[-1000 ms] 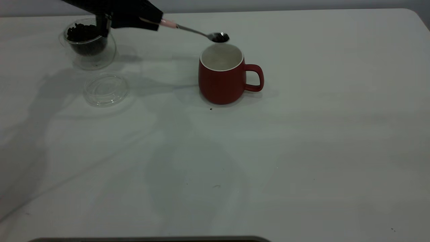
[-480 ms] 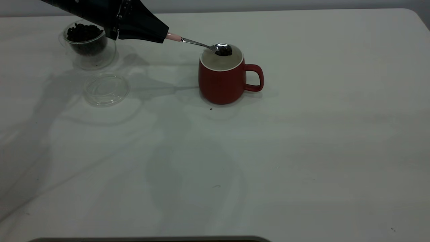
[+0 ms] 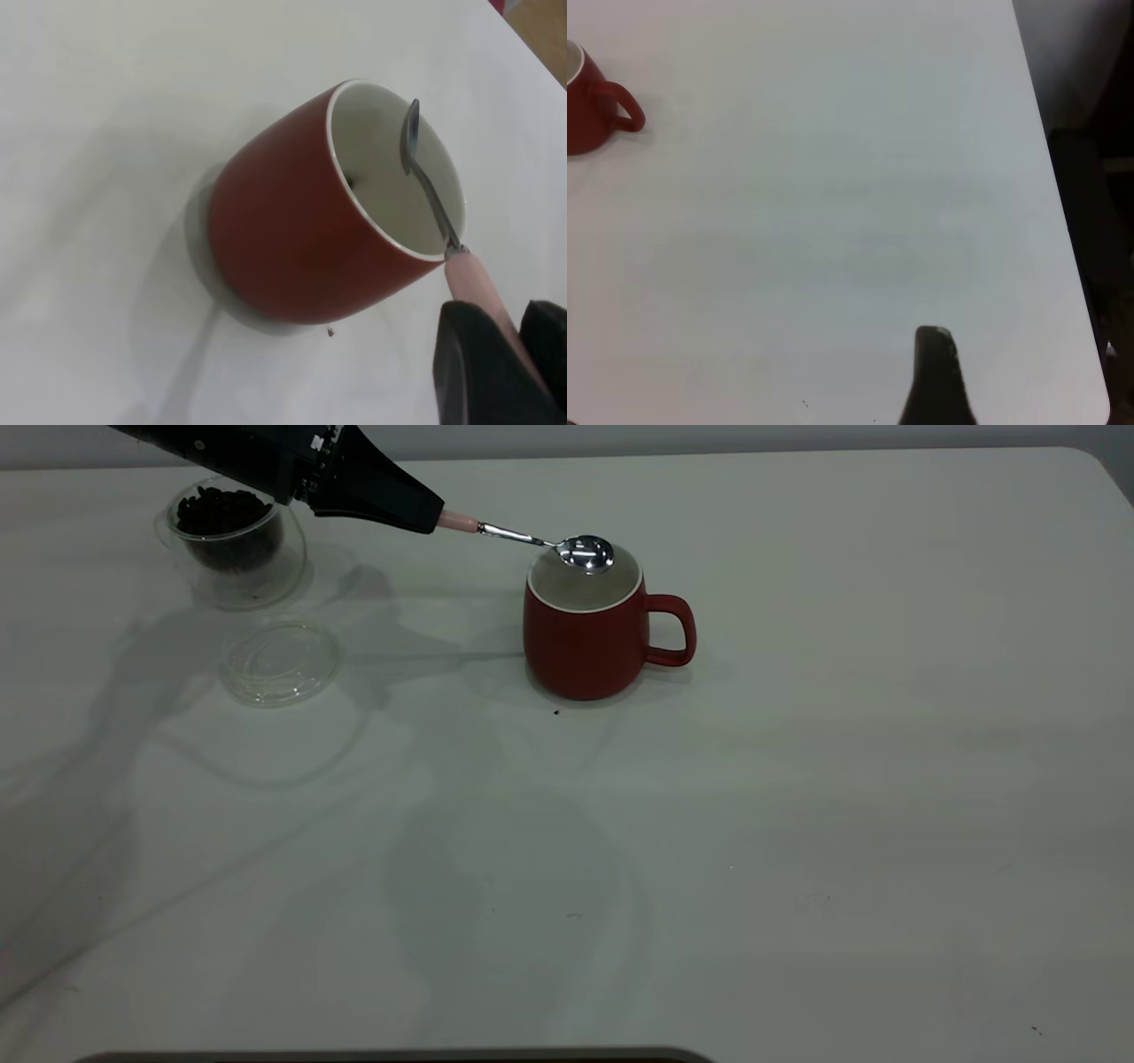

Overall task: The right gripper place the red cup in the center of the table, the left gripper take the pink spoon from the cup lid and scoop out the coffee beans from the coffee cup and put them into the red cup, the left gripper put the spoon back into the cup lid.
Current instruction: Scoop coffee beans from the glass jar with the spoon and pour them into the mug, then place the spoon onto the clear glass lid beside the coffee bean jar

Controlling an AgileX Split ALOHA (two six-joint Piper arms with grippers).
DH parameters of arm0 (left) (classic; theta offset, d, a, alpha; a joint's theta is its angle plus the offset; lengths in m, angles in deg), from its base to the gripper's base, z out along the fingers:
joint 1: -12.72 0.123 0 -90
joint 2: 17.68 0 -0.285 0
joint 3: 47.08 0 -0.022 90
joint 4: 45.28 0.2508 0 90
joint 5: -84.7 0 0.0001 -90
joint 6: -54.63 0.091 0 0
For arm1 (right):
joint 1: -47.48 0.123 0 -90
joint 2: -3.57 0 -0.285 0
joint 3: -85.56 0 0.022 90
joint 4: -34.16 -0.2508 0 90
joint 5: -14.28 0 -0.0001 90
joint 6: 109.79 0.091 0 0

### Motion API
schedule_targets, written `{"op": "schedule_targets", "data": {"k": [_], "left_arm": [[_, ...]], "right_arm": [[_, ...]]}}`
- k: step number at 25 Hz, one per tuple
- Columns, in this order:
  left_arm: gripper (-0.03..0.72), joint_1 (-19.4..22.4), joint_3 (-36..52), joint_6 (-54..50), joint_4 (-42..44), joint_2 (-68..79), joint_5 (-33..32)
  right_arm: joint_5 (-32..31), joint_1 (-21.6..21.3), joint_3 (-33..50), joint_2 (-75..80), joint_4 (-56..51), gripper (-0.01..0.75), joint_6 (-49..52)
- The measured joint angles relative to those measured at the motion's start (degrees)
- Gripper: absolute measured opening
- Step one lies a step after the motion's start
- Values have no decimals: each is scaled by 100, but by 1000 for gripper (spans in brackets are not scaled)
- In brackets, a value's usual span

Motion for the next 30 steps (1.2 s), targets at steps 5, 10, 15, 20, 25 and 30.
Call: {"op": "schedule_targets", "data": {"k": [5, 10, 15, 20, 25, 30], "left_arm": [[123, 62, 0, -1180, 160, -192, -167], [123, 309, 19, -2164, 545, -755, -364], [123, 824, 898, -2234, 86, -1546, -370], [123, 1651, 2082, -2114, 43, -2299, -387], [123, 2689, 2349, -2459, 524, -2386, -372], [123, 3411, 2353, -2870, 1373, -2390, -372]], "right_arm": [[0, 0, 0, 0, 0, 588, 0], [0, 0, 0, 0, 0, 588, 0], [0, 0, 0, 0, 0, 588, 0], [0, 0, 0, 0, 0, 588, 0], [0, 0, 0, 0, 0, 588, 0], [0, 0, 0, 0, 0, 588, 0]]}}
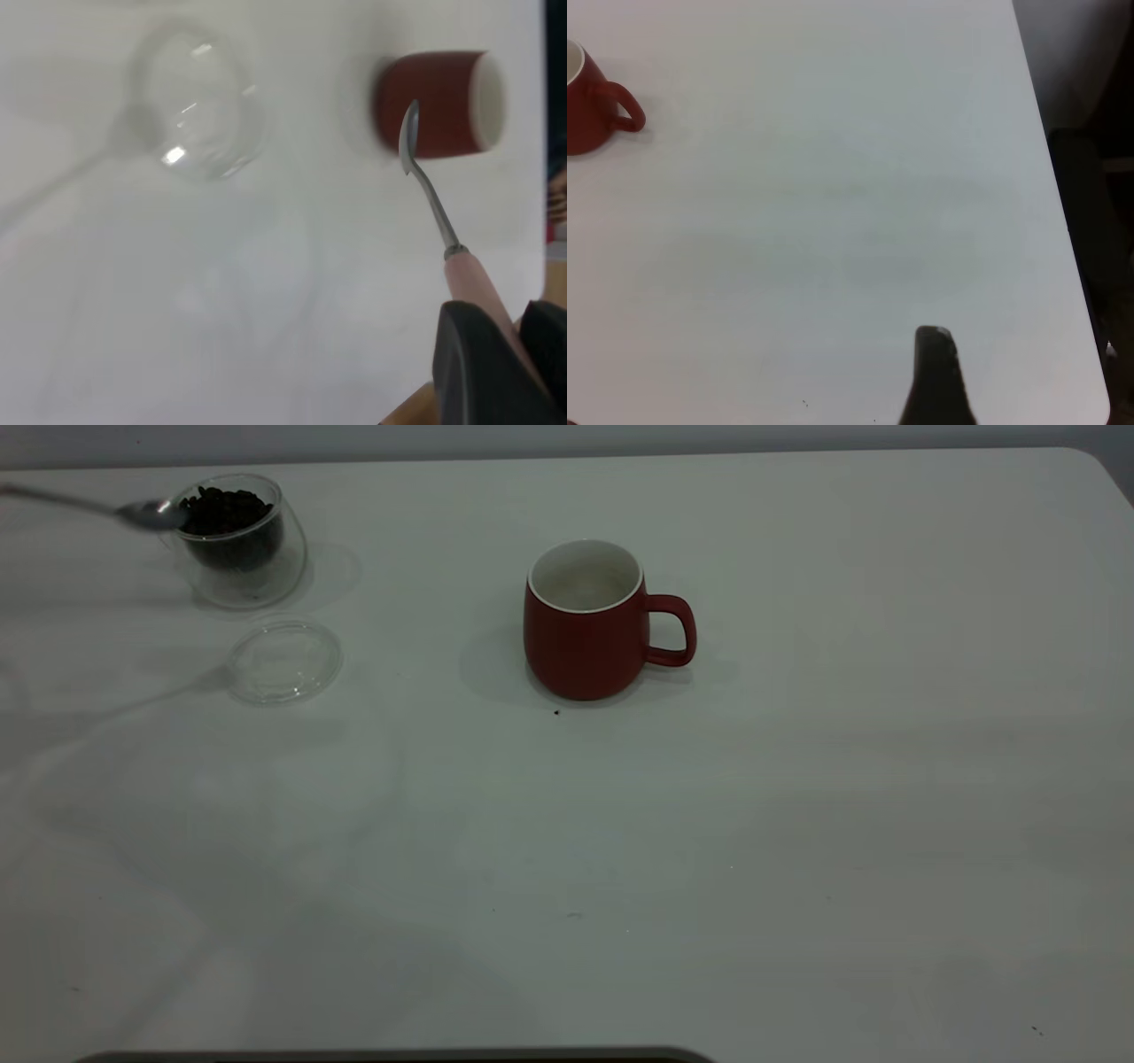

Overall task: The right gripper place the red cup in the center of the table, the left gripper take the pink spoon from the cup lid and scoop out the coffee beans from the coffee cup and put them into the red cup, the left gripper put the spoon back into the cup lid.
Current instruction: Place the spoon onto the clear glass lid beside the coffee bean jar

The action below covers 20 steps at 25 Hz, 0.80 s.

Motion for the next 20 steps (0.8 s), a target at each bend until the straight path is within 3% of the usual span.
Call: {"op": "schedule_targets", "data": {"k": [11, 20], "left_arm": [[123, 137, 0, 145, -168, 962, 44], [123, -118, 0, 342, -528, 1288, 756]], "right_arm": [[0, 0, 0, 0, 0, 588, 0], [0, 0, 0, 0, 0, 588, 0]]}}
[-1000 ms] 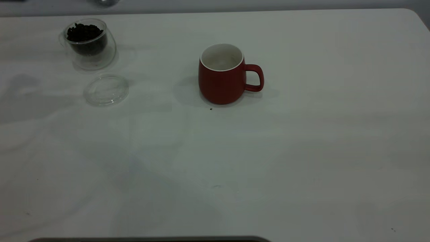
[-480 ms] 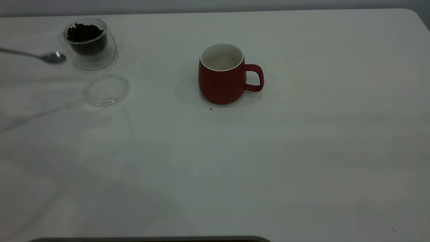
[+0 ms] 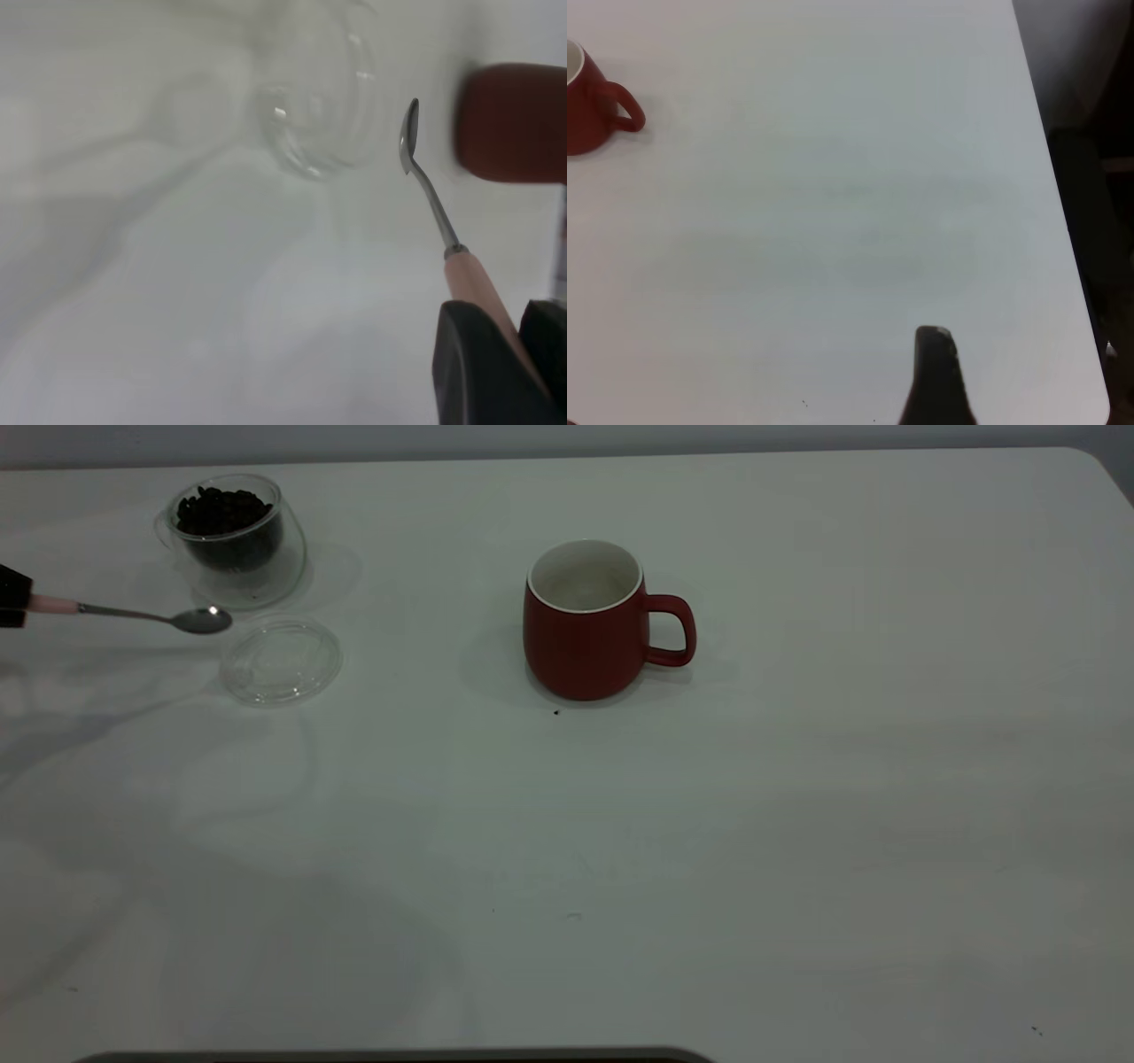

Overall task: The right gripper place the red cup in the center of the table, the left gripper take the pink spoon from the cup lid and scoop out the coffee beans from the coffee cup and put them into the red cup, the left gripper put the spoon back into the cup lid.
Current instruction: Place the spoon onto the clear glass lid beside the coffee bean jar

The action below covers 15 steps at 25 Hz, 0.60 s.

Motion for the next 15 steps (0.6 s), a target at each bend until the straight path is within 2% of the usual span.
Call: {"op": "schedule_targets", "data": {"k": [4, 15], "left_arm": [[123, -38, 0, 47, -119, 40, 427], [123, -231, 0, 464, -701, 515, 456]], "right_arm": [[0, 0, 0, 0, 0, 588, 0], [0, 0, 0, 0, 0, 588, 0]]}}
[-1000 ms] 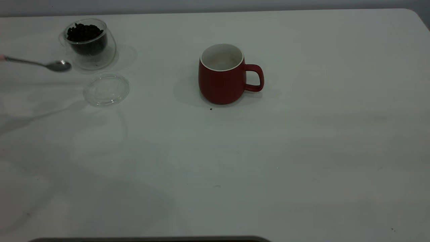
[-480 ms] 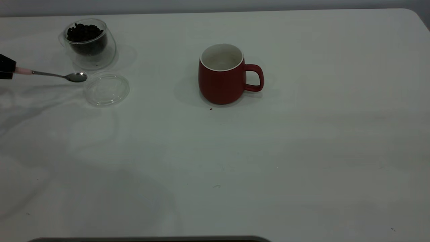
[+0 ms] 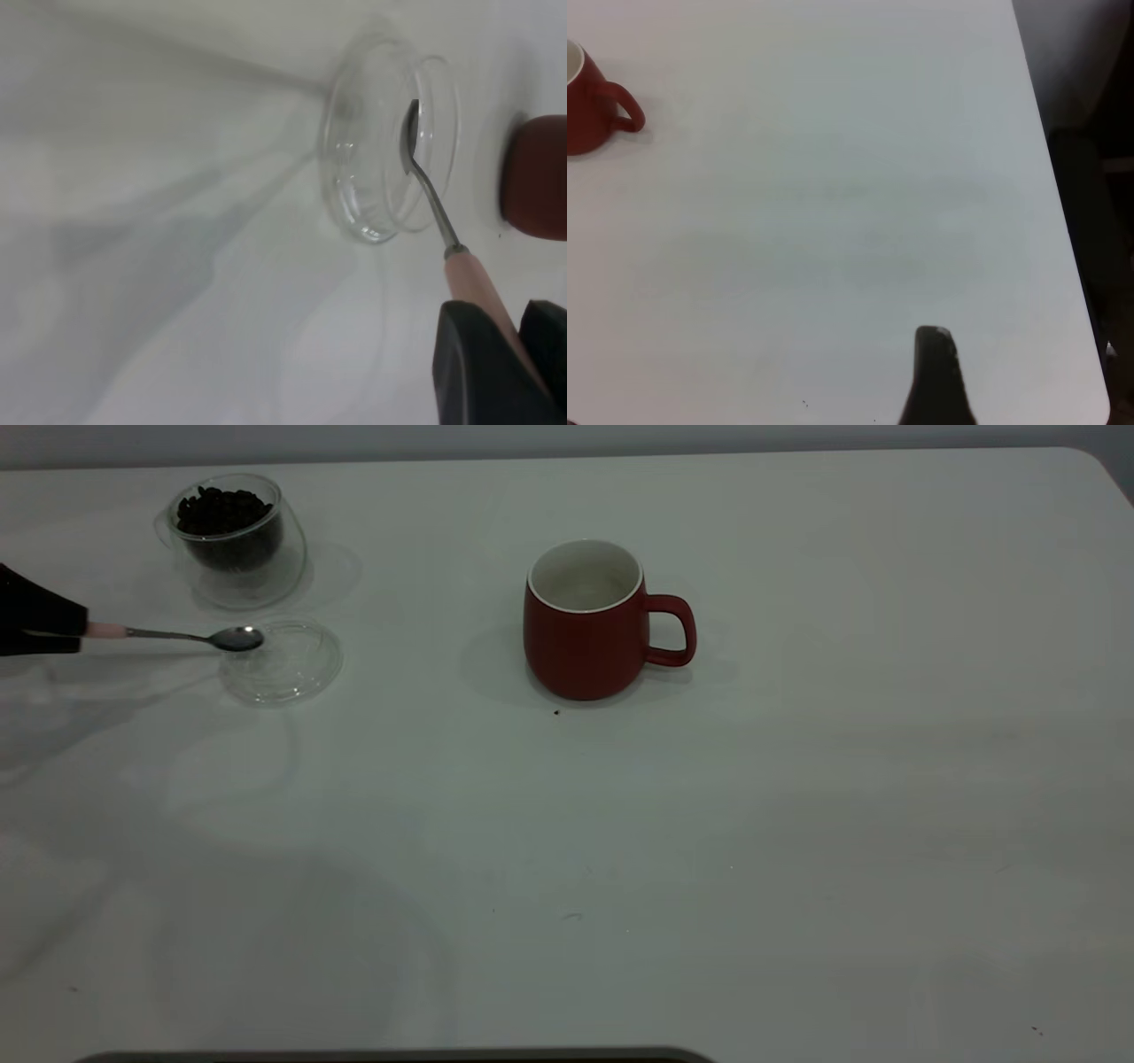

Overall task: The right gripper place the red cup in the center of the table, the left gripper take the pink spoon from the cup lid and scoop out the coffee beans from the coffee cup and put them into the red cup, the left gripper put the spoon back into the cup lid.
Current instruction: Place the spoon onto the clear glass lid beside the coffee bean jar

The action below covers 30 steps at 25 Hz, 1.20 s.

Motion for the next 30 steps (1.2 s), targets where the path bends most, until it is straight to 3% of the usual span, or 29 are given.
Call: {"op": "schedule_targets", "data": {"k": [11, 22, 25, 30], "left_arm": [[123, -531, 0, 209, -458, 314, 323], [126, -615, 0, 319, -751, 373, 376], [154, -615, 0, 319, -750, 382, 401], [302, -615, 0, 319, -750, 388, 459]], "right_arm": [[0, 0, 0, 0, 0, 588, 0], [0, 0, 0, 0, 0, 588, 0], [0, 0, 0, 0, 0, 588, 0], [0, 0, 0, 0, 0, 588, 0]]}}
